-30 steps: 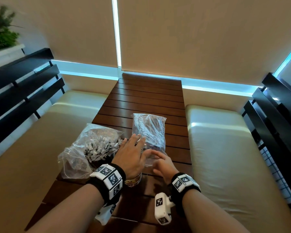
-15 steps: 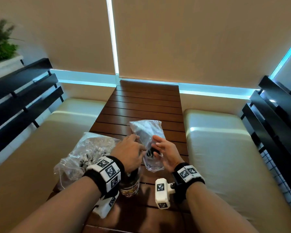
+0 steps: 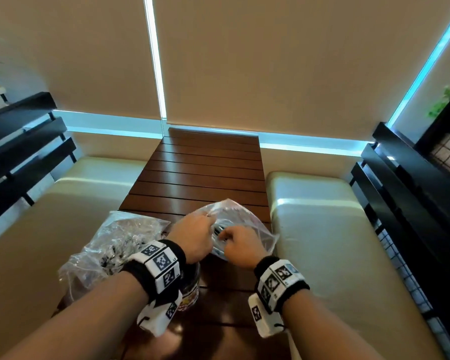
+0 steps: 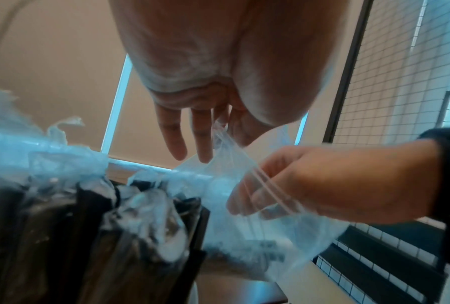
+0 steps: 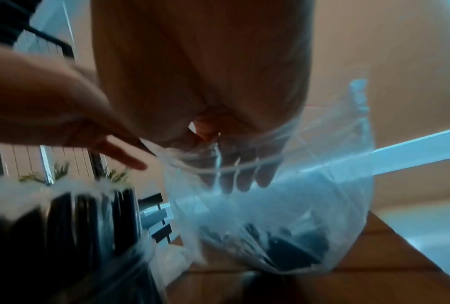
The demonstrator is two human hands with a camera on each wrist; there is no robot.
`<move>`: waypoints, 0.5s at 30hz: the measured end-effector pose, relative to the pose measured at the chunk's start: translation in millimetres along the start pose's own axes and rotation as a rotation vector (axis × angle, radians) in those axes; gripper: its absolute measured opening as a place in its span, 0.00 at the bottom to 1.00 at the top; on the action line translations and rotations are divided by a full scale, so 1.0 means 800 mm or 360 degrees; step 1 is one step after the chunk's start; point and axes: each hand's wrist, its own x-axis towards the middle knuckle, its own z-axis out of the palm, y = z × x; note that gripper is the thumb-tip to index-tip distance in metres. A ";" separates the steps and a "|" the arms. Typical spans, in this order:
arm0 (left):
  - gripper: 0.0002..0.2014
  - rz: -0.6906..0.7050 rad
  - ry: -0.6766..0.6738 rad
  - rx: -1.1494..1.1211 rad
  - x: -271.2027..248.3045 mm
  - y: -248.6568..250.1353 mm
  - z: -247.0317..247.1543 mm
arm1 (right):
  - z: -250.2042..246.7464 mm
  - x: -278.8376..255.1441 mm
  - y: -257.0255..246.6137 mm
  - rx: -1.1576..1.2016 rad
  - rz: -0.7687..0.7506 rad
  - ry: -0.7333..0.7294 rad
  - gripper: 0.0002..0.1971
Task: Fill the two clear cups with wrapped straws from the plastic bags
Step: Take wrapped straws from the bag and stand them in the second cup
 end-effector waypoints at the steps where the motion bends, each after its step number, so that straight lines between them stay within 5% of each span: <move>1: 0.09 0.0062 -0.0004 0.0015 -0.003 0.002 0.001 | 0.011 0.002 0.007 -0.0115 0.0049 -0.0020 0.14; 5: 0.12 0.0176 -0.0076 0.0069 -0.018 0.015 0.008 | 0.045 0.017 0.024 -0.0348 0.0367 -0.0150 0.15; 11: 0.17 0.0240 -0.0162 0.0110 -0.030 0.006 0.016 | 0.068 0.004 0.036 -0.0604 0.0700 -0.0291 0.29; 15: 0.14 0.0264 -0.0153 0.0103 -0.037 0.006 0.019 | 0.068 0.001 0.034 -0.0598 0.0673 -0.0482 0.24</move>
